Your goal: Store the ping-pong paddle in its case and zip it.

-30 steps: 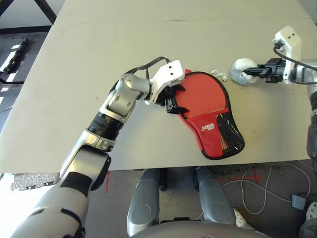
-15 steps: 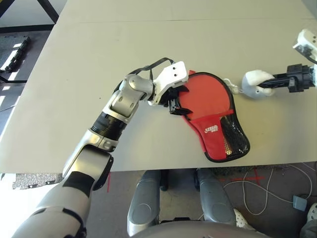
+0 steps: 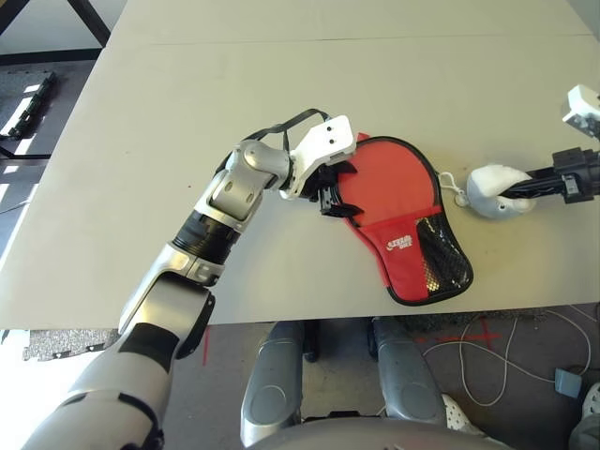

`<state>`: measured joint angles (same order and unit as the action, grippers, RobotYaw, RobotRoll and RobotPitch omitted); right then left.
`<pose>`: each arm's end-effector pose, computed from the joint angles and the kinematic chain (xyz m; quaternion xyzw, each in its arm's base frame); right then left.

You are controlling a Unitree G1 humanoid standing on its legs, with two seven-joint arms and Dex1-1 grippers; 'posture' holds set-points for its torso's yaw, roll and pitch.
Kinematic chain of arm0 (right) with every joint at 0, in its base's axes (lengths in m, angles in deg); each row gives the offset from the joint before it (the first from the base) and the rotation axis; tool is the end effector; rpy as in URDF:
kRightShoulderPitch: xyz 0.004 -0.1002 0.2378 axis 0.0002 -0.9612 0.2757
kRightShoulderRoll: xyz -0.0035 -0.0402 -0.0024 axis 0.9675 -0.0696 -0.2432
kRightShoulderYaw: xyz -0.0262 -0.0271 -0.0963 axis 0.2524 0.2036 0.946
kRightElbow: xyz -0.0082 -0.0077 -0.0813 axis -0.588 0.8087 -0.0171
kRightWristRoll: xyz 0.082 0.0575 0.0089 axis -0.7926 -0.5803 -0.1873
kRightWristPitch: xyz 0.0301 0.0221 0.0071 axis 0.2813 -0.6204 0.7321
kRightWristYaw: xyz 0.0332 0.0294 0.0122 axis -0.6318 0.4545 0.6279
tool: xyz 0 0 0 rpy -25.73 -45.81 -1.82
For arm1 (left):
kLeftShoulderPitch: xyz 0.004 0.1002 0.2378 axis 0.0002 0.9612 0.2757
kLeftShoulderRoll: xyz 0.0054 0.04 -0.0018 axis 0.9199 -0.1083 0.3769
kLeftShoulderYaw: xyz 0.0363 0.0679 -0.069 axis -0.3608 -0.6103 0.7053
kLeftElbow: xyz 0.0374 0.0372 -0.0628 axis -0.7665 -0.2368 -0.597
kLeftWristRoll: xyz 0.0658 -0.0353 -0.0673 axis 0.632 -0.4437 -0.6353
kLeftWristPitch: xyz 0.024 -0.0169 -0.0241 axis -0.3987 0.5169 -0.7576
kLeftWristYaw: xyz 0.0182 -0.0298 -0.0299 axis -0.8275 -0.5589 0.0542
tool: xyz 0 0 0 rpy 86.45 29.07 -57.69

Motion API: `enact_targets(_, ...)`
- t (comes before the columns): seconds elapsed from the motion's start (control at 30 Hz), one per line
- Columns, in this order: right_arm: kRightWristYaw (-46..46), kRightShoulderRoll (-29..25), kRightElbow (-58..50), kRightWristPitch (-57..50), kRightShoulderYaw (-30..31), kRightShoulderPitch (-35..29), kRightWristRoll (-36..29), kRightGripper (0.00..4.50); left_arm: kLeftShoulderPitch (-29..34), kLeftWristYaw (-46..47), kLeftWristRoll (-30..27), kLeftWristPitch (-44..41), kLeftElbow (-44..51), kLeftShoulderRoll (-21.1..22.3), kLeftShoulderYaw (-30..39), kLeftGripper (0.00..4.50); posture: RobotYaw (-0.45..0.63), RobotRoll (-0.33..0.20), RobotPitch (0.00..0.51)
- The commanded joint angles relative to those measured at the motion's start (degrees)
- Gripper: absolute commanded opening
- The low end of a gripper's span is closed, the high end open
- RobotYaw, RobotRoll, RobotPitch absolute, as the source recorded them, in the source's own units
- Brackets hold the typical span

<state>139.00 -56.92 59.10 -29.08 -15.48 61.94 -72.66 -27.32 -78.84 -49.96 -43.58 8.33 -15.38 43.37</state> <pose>0.2789 -0.3435 0.2498 -0.1839 0.3125 0.5323 0.7650 0.3273 0.1287 0.1959 0.2952 0.1293 -0.5956 0.7358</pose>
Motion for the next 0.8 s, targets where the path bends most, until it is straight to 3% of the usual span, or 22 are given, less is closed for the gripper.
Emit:
enact_targets(0.03,0.78,-3.25,-4.03,-1.13,3.42,-2.58,-4.00,0.23,3.43,-1.11,2.76,-1.39,-4.05,0.36,-5.05,4.50,-0.08,0.000,0.311)
enact_targets(0.33,0.78,-8.91,-11.44,-1.01,7.98,-8.35,-8.90,0.23,2.58,-0.86,2.93,-0.68,-5.53,-0.36,-5.06,4.50,-0.09,0.000,0.305)
enact_targets(0.8,0.78,-13.16,-22.99,-3.36,8.77,-15.53,-14.21,0.23,2.34,-0.78,3.19,-0.11,-6.48,-0.56,-5.06,4.50,-0.09,0.000,0.306)
